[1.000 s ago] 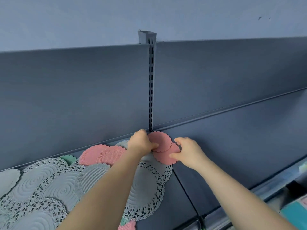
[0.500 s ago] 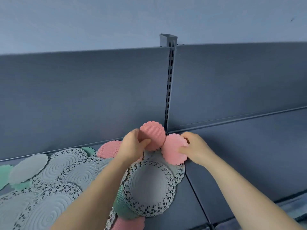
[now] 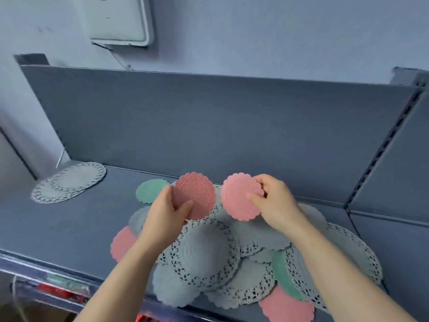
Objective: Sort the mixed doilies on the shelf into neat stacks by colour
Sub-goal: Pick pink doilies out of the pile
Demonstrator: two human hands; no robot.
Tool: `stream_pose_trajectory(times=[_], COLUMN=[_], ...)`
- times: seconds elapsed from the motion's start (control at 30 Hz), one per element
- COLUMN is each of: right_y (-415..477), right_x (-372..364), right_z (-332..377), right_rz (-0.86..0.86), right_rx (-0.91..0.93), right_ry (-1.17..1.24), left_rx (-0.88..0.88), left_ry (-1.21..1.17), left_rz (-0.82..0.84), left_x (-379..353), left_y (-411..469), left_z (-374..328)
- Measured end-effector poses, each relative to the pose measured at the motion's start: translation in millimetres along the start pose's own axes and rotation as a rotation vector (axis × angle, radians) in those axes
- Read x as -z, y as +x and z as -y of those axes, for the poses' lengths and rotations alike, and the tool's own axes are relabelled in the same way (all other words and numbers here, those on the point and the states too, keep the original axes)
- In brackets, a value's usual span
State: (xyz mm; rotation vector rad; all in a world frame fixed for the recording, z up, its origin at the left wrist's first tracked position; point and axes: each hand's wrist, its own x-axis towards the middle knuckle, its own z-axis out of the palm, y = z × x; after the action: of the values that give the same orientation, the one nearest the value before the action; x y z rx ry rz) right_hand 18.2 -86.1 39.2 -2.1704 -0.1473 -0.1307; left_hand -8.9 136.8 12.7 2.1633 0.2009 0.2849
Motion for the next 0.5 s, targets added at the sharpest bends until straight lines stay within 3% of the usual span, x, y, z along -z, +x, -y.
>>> stream_pose_trajectory(times=[0.2, 0.5], right_y=[16, 33], right_x=[-118, -299], right_z=[77, 174], right_rz=[0.146, 0.376], right_rx=[0.056, -0.009], right_ry=[0.169, 0.405], left_rx=[0.111, 0.146], left_ry=[-0.047, -0.157], left_rz=[-0.132, -0.087], left_x=[108, 235], left_y=[7, 31], left_z=[78, 163])
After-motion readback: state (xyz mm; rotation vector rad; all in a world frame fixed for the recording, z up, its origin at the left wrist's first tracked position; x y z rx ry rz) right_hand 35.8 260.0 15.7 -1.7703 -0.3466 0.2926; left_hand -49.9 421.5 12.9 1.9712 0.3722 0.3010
